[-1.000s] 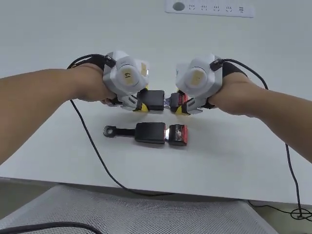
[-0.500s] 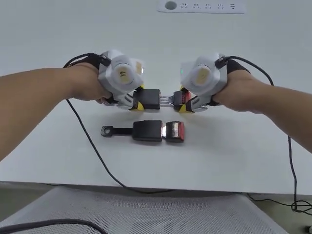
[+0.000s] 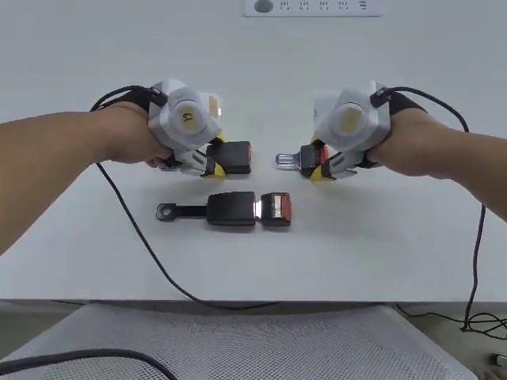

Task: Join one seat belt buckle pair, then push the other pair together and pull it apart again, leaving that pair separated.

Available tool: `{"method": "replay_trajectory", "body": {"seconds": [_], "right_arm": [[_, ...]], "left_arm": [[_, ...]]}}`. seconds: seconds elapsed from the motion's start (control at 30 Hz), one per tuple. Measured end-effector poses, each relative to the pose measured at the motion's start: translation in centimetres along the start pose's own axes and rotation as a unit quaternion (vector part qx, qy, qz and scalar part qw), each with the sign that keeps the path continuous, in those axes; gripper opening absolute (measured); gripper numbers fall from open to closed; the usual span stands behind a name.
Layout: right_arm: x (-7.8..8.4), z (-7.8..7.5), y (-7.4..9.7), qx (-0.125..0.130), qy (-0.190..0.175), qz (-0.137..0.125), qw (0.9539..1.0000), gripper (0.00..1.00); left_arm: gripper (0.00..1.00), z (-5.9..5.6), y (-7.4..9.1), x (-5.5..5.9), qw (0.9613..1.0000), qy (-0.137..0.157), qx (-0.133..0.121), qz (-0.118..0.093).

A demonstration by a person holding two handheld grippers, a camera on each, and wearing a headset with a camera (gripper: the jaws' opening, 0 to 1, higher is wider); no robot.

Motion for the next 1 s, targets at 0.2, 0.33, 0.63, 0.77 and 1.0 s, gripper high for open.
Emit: {"method": "replay_trajectory", "body": {"seconds": [0.2, 0.33, 0.63, 0.77, 1.0], "right_arm": [[1.9, -0.3, 0.8, -0.001, -0.001, 0.01, 0.9999, 0.32], [2.8, -0.2, 1.2, 0.001, -0.007, 0.016, 0.9998, 0.32], [3.2, -0.1, 1.3, 0.002, -0.018, 0.02, 0.9996, 0.32], [3.3, -0.1, 1.4, 0.005, -0.021, 0.022, 0.9995, 0.33], [3.4, 0.0, 1.6, 0.014, -0.042, 0.022, 0.9988, 0.35]], "left_arm": [[0.33, 0.1, 0.0, 0.0, 0.9999, 0.008, -0.005, -0.003], [0.33, 0.1, 0.1, -0.1, 0.9999, 0.01, -0.004, -0.001], [0.33, -0.2, 0.1, -0.3, 0.9999, 0.008, -0.008, 0.002], [0.33, -0.3, 0.2, -0.4, 0.9999, -0.003, -0.014, 0.008], [0.39, 0.2, 0.4, -0.4, 0.9992, -0.003, -0.032, 0.021]]}}
Point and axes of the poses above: the centre of the closed fingertips' face, and the gripper's own axes: y roughly backward along the fingers, z roughly to its left, x roughly out of its underside, the point moved 1 cm from there along y, roughly backward along the fingers
